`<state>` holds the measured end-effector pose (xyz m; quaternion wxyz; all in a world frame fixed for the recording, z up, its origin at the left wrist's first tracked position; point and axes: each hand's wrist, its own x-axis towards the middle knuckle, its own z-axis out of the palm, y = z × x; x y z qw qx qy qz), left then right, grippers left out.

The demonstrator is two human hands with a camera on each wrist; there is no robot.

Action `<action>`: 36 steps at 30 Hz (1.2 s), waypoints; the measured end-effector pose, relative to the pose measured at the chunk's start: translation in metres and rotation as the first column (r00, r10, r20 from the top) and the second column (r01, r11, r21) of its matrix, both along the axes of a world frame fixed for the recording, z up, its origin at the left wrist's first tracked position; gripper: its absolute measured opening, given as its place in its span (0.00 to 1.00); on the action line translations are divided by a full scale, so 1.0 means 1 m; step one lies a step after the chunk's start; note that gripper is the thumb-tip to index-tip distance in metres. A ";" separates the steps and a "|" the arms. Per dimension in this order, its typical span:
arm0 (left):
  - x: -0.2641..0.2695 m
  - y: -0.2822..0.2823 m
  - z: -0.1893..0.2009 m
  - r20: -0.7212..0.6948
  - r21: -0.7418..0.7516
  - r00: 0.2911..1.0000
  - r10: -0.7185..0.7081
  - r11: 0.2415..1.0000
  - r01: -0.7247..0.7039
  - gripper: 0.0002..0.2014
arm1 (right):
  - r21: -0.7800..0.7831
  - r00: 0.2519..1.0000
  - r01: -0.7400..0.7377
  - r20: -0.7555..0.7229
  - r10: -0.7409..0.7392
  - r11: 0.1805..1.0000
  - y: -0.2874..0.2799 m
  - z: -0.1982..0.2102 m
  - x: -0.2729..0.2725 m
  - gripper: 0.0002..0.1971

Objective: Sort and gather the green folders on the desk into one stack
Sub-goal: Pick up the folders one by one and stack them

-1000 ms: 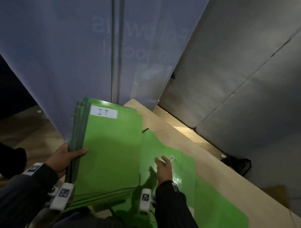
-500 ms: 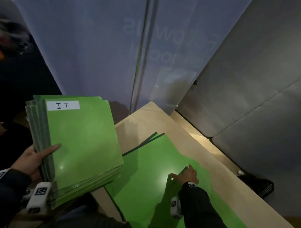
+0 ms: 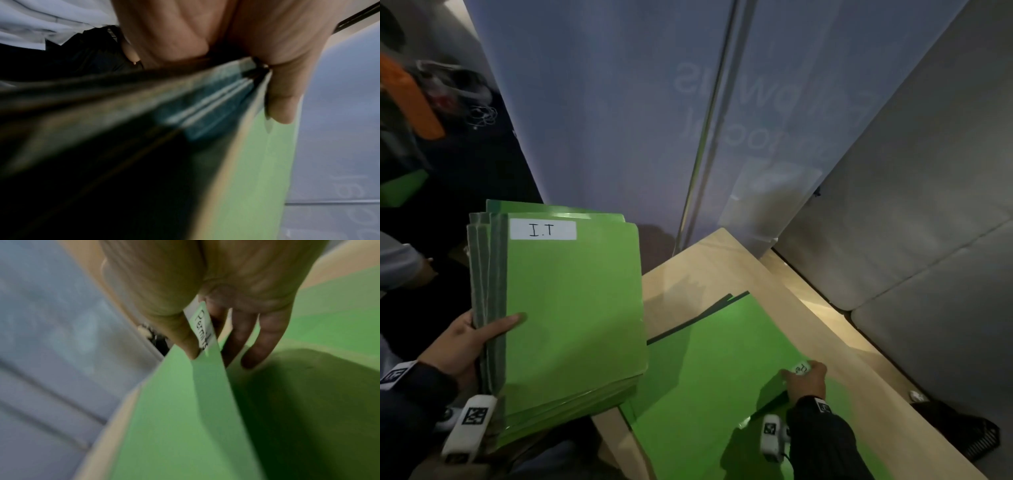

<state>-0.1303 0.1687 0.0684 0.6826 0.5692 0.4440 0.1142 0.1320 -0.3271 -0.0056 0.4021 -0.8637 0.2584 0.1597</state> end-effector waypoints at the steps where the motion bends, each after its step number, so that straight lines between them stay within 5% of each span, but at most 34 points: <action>1: 0.002 -0.001 0.001 0.007 -0.010 1.000 -0.023 1.000 0.023 0.11 | 0.142 0.997 0.061 0.036 -0.067 0.988 -0.001 0.010 -0.003 0.27; 4: 0.015 -0.010 0.005 0.034 -0.015 0.994 -0.101 0.995 0.101 0.08 | 0.462 0.978 0.066 0.147 -0.149 0.885 -0.001 0.053 -0.014 0.11; 10: 0.052 -0.051 0.010 0.059 -0.071 0.928 -0.368 0.926 0.372 0.07 | 0.780 0.928 -0.084 0.288 -0.236 0.620 0.018 0.135 -0.028 0.13; 12: 0.068 -0.071 0.012 0.060 -0.087 0.896 -0.440 0.892 0.444 0.04 | 0.854 0.932 -0.110 0.266 -0.245 0.509 0.026 0.152 -0.039 0.14; 14: 0.082 -0.094 0.018 0.088 -0.051 0.863 -0.498 0.863 0.503 0.13 | 0.905 0.938 -0.115 0.235 -0.256 0.410 0.028 0.158 -0.051 0.17; 16: 0.097 -0.115 0.023 0.077 -0.041 0.820 -0.566 0.820 0.570 0.09 | 0.915 0.938 -0.029 0.163 -0.305 0.402 0.025 0.152 -0.056 0.17; 18: 0.105 -0.130 0.021 0.107 -0.060 0.782 -0.614 0.781 0.622 0.25 | 0.954 0.946 0.048 0.051 -0.319 0.295 0.016 0.145 -0.063 0.19; 20: 0.109 -0.143 0.019 0.153 -0.072 0.767 -0.623 0.767 0.637 0.36 | 0.862 0.934 0.025 0.160 -0.318 0.507 0.007 0.146 -0.070 0.19; 21: 0.112 -0.153 0.023 0.182 -0.068 0.747 -0.639 0.750 0.658 0.37 | 0.848 0.922 -0.013 0.214 -0.322 0.529 -0.003 0.150 -0.078 0.20; 22: 0.114 -0.162 0.027 0.222 -0.077 0.729 -0.647 0.734 0.675 0.35 | 0.891 0.927 0.014 0.159 -0.340 0.455 -0.011 0.158 -0.088 0.22; 24: 0.119 -0.184 0.039 0.290 -0.035 0.689 -0.664 0.712 0.701 0.23 | 0.911 0.923 0.071 0.095 -0.374 0.406 -0.029 0.154 -0.105 0.18; 26: 0.126 -0.199 0.041 0.346 -0.026 0.621 -0.703 0.655 0.756 0.19 | 0.805 0.948 0.047 0.150 -0.280 0.591 -0.034 0.135 -0.124 0.09; 27: 0.131 -0.207 0.040 0.371 -0.021 0.594 -0.714 0.633 0.774 0.24 | 0.734 0.952 0.047 0.173 -0.253 0.677 -0.034 0.124 -0.134 0.09; 29: 0.143 -0.219 0.036 0.378 0.040 0.575 -0.726 0.633 0.773 0.34 | 0.727 0.923 0.093 0.193 -0.332 0.681 -0.035 0.103 -0.152 0.19; 36: 0.176 -0.245 0.054 0.294 0.351 0.371 -0.881 0.460 0.815 0.41 | 0.559 0.847 0.079 0.400 -0.351 0.826 -0.048 0.119 -0.166 0.18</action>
